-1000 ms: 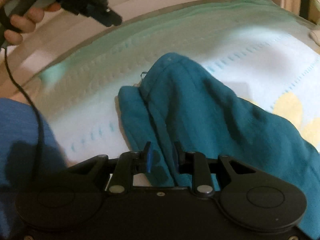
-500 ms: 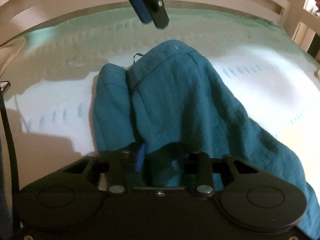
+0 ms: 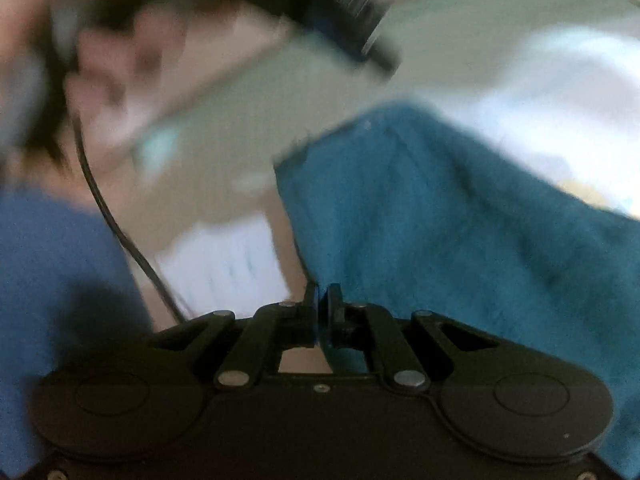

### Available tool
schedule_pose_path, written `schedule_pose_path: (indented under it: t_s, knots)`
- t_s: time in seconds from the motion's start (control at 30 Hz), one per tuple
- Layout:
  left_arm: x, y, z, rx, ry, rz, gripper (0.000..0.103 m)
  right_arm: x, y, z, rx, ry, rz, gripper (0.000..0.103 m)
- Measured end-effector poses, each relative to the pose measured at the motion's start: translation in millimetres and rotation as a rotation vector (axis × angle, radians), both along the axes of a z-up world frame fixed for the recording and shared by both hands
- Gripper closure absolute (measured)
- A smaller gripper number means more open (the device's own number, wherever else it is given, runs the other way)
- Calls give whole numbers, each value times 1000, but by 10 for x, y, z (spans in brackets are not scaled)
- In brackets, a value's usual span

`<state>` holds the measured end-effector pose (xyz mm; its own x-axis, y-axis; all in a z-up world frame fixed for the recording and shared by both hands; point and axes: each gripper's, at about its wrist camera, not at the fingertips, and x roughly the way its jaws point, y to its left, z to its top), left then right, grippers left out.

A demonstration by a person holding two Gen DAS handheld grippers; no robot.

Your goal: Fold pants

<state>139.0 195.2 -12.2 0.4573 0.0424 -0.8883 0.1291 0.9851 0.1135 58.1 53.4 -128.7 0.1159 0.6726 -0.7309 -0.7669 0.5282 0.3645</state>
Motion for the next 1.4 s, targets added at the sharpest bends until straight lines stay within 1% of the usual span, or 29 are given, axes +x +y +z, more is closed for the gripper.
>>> schedule_pose_path:
  t_s: [0.03,0.07,0.1,0.17,0.27,0.3,0.37,0.4,0.43,0.47,0.53,0.57,0.63,0.7,0.77,0.83,0.9,0.93,0.97,1.0,1.03,1.13,1.2,1.27,1.33,1.4]
  knots:
    - [22,-37,-69,4,21,-32,83,-12,0,-39,0,6,-20,90]
    - [42,-73,-146,18,42,-53,83,-1,-16,-39,11,17,-40,85]
    - [57,-108,-222,41,60,-72,83,11,-64,-11,27,36,-64,82]
    - [66,-173,-386,80,78,-120,83,51,-194,94,74,53,-110,82]
    - [82,-191,-604,87,105,-163,83,120,-524,294,109,38,-182,79]
    - [82,-180,-677,89,121,-158,83,149,-624,338,105,31,-208,78]
    - [74,-149,-838,98,158,-143,83,288,-880,409,93,8,-283,66]
    - [43,-133,-879,98,144,-148,84,354,-1012,439,84,-8,-328,64]
    - [0,-132,-883,101,118,-162,83,447,-1168,463,69,-30,-385,59]
    - [-29,-141,-886,111,111,-173,83,535,-1275,473,53,-43,-430,52]
    - [-63,-171,-882,131,107,-189,83,761,-1498,458,10,-63,-537,43]
    - [-65,-182,-885,138,109,-193,83,854,-1572,445,2,-65,-565,40]
    - [-58,-197,-883,148,114,-198,84,1091,-1690,386,-30,-49,-605,40]
    - [-52,-205,-874,152,120,-200,84,1249,-1722,308,-63,-28,-601,40]
    - [-26,-209,-845,153,125,-204,84,1390,-1664,188,-82,15,-569,40]
    - [12,-214,-795,147,117,-203,84,1469,-1653,71,-64,84,-525,40]
    - [44,-232,-722,136,106,-192,83,1446,-1644,-22,-37,132,-489,39]
    - [68,-250,-676,131,101,-185,83,1448,-1628,-44,-32,138,-480,39]
    - [97,-275,-629,126,95,-179,83,1419,-1620,-56,-28,120,-477,45]
    - [124,-300,-589,124,88,-174,83,1358,-1665,-42,-18,93,-465,55]
    - [161,-334,-546,121,81,-168,83,1304,-1670,8,-20,68,-450,92]
    - [283,-455,-442,88,53,-157,84,1016,-1677,199,-17,-77,-427,94]
    - [370,-566,-401,65,44,-150,83,766,-1662,297,-23,-149,-386,94]
    - [463,-716,-372,54,32,-149,84,590,-1634,322,-45,-206,-346,94]
    - [532,-877,-350,46,30,-159,83,434,-1591,299,-68,-235,-314,94]
    - [599,-1075,-369,36,48,-182,83,360,-1558,236,-72,-228,-299,94]
